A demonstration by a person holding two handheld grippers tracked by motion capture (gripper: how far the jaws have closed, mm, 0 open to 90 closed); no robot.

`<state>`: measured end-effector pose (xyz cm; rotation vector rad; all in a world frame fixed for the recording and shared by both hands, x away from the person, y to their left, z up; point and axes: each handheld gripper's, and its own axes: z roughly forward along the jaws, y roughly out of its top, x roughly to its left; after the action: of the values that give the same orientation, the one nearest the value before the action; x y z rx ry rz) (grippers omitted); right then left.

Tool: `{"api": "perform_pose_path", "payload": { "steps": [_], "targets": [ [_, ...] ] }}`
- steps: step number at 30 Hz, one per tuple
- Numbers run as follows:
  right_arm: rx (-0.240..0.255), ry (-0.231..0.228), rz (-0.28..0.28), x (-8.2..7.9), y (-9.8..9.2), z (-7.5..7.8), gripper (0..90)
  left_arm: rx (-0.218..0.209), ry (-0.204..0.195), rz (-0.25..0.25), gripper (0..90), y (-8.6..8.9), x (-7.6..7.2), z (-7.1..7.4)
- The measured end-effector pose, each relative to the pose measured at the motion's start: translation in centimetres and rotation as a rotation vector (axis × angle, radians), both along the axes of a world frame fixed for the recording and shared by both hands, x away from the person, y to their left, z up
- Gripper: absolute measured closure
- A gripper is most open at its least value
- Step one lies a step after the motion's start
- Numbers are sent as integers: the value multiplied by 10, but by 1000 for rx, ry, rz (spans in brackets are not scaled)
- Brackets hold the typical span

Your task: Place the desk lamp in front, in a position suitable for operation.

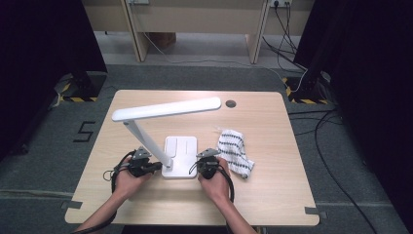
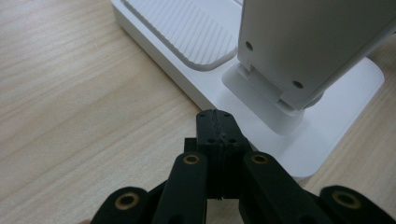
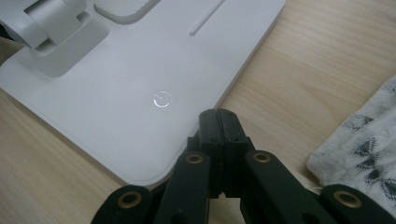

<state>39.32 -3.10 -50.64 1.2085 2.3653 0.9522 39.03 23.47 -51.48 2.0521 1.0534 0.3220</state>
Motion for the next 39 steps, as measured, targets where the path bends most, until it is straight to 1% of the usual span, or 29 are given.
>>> {"api": "perform_pose_path", "payload": {
  "steps": [6, 10, 12, 14, 15, 17, 18, 20, 22, 23, 25, 26, 27, 28, 30, 31, 32, 34, 36, 37, 39],
  "targets": [
    [11, 3, -24, 2, -3, -1, 900, 16, -15, 10, 895, -7, 1, 3],
    [13, 2, -38, 2, -3, -1, 900, 13, -26, 22, 895, -8, 0, 2],
    [10, -5, -30, 2, -4, -2, 900, 14, -27, 22, 894, -8, 0, 2],
    [15, 0, -33, 1, -4, -2, 900, 5, -32, 22, 890, -8, 0, 2],
    [19, -2, -30, 1, -5, 0, 900, -1, -36, 26, 880, -8, -1, 3],
    [19, -31, -40, 0, -9, 6, 884, -14, -49, 37, 856, -5, -2, 6],
    [21, -54, -43, 1, -13, 11, 863, -18, -56, 43, 846, -3, -2, 8],
    [19, -90, -71, 2, -23, 23, 807, -23, -75, 55, 825, 2, -4, 12],
    [17, -128, -108, 5, -36, 35, 715, -7, -102, 59, 807, 7, -7, 17],
    [9, -150, -127, 7, -44, 40, 673, -10, -108, 63, 792, 9, -9, 19],
    [-16, -186, -169, 11, -61, 47, 591, -3, -122, 71, 752, 14, -14, 21],
    [-23, -192, -179, 12, -67, 48, 558, 1, -130, 79, 732, 16, -16, 21],
    [-33, -197, -192, 14, -74, 48, 519, -5, -134, 85, 705, 17, -18, 22],
    [-42, -188, -209, 15, -80, 47, 488, -18, -127, 91, 676, 18, -20, 21],
    [-59, -148, -211, 19, -90, 41, 455, -24, -129, 97, 634, 21, -25, 21],
    [-63, -128, -213, 20, -95, 35, 440, -30, -129, 99, 605, 21, -26, 21],
    [-68, -117, -214, 21, -97, 31, 432, -26, -137, 101, 583, 22, -28, 22],
    [-68, -84, -217, 22, -102, 21, 413, -39, -133, 112, 530, 23, -32, 22],
    [-74, -62, -220, 23, -104, 13, 407, -42, -127, 116, 488, 23, -36, 23],
    [-74, -56, -218, 24, -104, 10, 407, -57, -121, 115, 469, 22, -39, 23],
    [-77, -45, -212, 24, -104, 6, 426, -58, -126, 114, 444, 22, -42, 24]
  ]
}}
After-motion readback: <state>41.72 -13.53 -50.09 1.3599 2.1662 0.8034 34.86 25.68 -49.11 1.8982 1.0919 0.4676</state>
